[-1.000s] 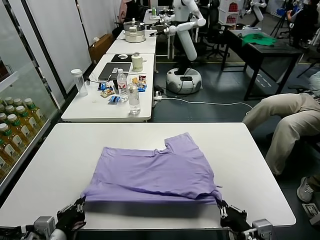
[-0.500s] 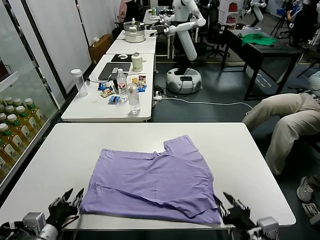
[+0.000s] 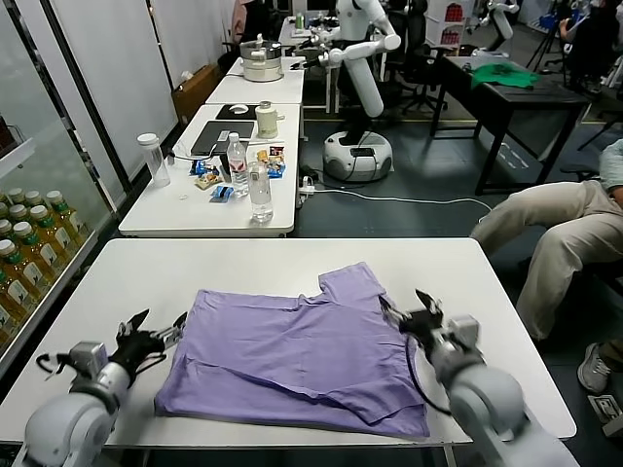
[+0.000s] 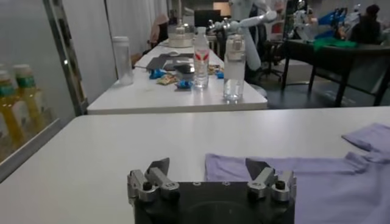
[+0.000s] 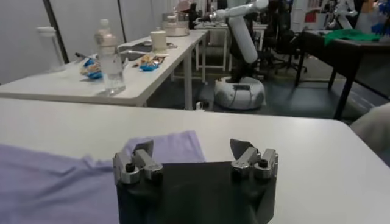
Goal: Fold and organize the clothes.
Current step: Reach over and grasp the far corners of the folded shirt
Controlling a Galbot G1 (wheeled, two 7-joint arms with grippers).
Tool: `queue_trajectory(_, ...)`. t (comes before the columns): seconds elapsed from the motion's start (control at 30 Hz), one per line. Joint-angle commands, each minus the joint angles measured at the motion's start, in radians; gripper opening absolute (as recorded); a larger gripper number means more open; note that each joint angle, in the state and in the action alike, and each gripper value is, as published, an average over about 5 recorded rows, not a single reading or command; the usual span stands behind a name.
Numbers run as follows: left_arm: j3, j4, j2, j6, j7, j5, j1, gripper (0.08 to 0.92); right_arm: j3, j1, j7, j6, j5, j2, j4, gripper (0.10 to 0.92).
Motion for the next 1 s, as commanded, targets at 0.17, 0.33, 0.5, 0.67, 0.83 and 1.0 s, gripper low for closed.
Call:
queue_trajectory(0.17, 0.192, 0.412, -0.019, -0.065, 0.144, 0.095, -0.356, 0.823, -0.123, 0.363, -0.004, 0.044, -0.084, 0.2, -0.546, 0.823)
queue_trajectory(0.33, 0.202, 0.475, -0.027, -0.071, 0.186, 0.12, -0.387, 0.823, -0.108, 0.361, -0.007, 0.051, -0.086, 0.223, -0.61, 0.823)
queue_trajectory(0.5, 0.203, 0.483, -0.024, -0.068, 0.22, 0.121, -0.385, 0.823, -0.11, 0.331, -0.009, 0.052, -0.086, 0.214, -0.601, 0.823)
queue_trajectory(0.67, 0.206, 0.484, -0.026, -0.066, 0.23, 0.126, -0.38, 0.823, -0.11, 0.31, -0.012, 0.053, -0.084, 0.214, -0.591, 0.823)
queue_trajectory(0.83, 0.201, 0.494, -0.027, -0.067, 0.232, 0.126, -0.387, 0.823, -0.114, 0.293, -0.005, 0.045, -0.07, 0.204, -0.561, 0.823)
queue_trajectory(1.0, 0.203, 0.502, -0.029, -0.064, 0.242, 0.127, -0.391, 0.823, -0.111, 0.29, -0.013, 0.057, -0.063, 0.203, -0.563, 0.795)
